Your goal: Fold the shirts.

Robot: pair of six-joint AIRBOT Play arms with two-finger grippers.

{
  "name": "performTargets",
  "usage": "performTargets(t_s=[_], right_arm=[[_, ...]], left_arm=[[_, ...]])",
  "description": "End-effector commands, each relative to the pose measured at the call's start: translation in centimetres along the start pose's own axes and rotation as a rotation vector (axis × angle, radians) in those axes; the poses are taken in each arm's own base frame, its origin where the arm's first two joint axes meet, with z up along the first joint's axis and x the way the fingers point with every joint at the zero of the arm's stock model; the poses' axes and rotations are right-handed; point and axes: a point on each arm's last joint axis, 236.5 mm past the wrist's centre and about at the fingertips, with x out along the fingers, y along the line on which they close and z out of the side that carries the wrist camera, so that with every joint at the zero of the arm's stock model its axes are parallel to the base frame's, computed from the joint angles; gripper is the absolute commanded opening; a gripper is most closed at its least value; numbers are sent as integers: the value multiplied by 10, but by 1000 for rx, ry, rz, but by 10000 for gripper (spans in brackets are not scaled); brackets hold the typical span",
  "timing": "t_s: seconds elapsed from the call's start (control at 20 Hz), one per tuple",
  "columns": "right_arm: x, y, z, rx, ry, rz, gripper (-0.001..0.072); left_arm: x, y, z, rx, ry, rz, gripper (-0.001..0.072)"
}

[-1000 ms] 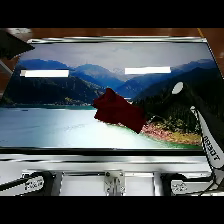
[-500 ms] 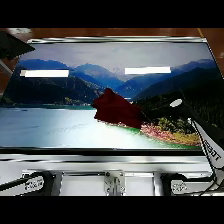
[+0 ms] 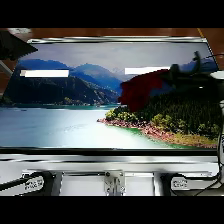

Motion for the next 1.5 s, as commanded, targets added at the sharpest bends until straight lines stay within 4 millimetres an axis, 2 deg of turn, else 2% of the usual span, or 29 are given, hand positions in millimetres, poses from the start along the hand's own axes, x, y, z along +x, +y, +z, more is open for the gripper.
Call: performTargets(t_s=[0.0,0.1,0.2,0.3,0.35,0.45,0.5,0.6,0.75,0.85,0.95,1.1,1.15,1.2,1.25,1.35,1.45], right_arm=[[-94,-47,42,35,-69,-160,62],[-148,-90,45,113,-110,-227,62],[-204,-139,38,195,-145,-327,62],[-258,-188,20,276,-169,-464,63],[-283,-212,3,331,-164,-542,62],[-313,-253,-42,479,-115,-647,63],[-318,-267,-63,563,-112,-651,63],[-312,-288,-111,690,-86,-614,62],[-296,-304,-172,825,-85,-589,62],[-291,-306,-204,880,-69,-592,63],[-297,-308,-223,902,-66,-632,62],[-300,-306,-233,940,-94,-643,73],[-299,-307,-235,945,-96,-645,160],[-298,-306,-236,946,-94,-642,481],[-296,-300,-236,938,-78,-621,658],[-300,-284,-230,916,-87,-611,656],[-323,-267,-211,868,-159,-669,656]], left_arm=[[4,-4,-4,1,18,-11,40],[4,-3,-6,-2,30,-13,40],[4,-4,-10,-21,44,-15,40],[5,-7,-14,-23,63,-21,40],[6,-8,-16,-24,69,-25,40],[9,-15,-18,-15,78,-37,40],[12,-19,-19,-8,86,-46,40],[18,-28,-23,3,102,-65,40],[31,-37,-30,15,136,-90,40],[41,-40,-36,18,161,-101,40],[50,-41,-40,16,182,-112,40],[57,-40,-43,14,199,-116,40],[57,-40,-43,12,200,-116,40],[57,-40,-43,12,200,-116,40],[57,-40,-43,13,200,-116,40],[58,-36,-41,14,190,-102,40],[60,-30,-35,18,166,-74,40]])
